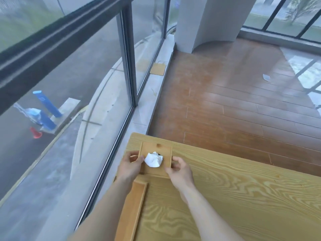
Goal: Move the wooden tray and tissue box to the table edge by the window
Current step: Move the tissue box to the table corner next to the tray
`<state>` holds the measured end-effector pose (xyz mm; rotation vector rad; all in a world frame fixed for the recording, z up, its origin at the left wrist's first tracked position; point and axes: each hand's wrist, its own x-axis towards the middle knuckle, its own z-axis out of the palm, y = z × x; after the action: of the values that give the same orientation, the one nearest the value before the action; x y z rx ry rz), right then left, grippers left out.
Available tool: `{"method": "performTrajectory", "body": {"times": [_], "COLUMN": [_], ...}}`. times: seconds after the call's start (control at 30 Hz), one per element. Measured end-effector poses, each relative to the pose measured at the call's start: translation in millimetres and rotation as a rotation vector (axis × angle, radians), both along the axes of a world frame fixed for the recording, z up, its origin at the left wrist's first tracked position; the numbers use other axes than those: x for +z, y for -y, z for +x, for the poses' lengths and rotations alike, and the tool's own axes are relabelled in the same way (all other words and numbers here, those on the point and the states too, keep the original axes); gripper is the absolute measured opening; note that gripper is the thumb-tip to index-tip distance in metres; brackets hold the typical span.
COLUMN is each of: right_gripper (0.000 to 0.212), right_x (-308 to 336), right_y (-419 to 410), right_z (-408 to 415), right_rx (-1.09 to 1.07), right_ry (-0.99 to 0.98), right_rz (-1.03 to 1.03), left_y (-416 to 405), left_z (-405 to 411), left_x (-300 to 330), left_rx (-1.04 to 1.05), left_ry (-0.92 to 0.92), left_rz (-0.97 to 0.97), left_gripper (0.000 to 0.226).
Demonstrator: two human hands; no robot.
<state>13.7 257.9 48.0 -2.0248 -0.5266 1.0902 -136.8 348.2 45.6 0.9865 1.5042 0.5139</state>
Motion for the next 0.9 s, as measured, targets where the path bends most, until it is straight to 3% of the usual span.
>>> {"method": "performTrajectory", "body": {"times": [0.13,0.43,0.57,0.7,0.83,0.9], "right_gripper": [0.043,0.045,0.039,0.056,0.077,0.079], "right_x": [-13,-26,-30,-31,-40,-41], "right_y": [-25,-52,-57,-56,-50,-47], "right_z": [-25,-46,-49,-49,-49,-52], "right_rx": [0.049,0.099,0.110,0.123,0.227,0.291], "right_ry": [-0.016,-0.069,-0.070,-0.061,0.193,0.338], "right_rz": [-0.028,-0.012,-0.005,-0.026,-0.079,-0.077], "left_y": [-29,-56,-59,-53,-42,-37], "left_z": [-25,-38,-38,-40,-48,-50], "left_x": [-11,-30,-35,-39,-46,-49], "left_rx": [0.011,0.024,-0.018,-0.036,-0.141,-0.186], "left_ry": [-0.041,0.008,0.045,0.066,-0.042,-0.123], "left_rz": [-0.012,-0.043,-0.057,-0.035,0.083,0.111], "left_gripper": [0.020,0.022,0.034,0.055,0.093,0.099]}}
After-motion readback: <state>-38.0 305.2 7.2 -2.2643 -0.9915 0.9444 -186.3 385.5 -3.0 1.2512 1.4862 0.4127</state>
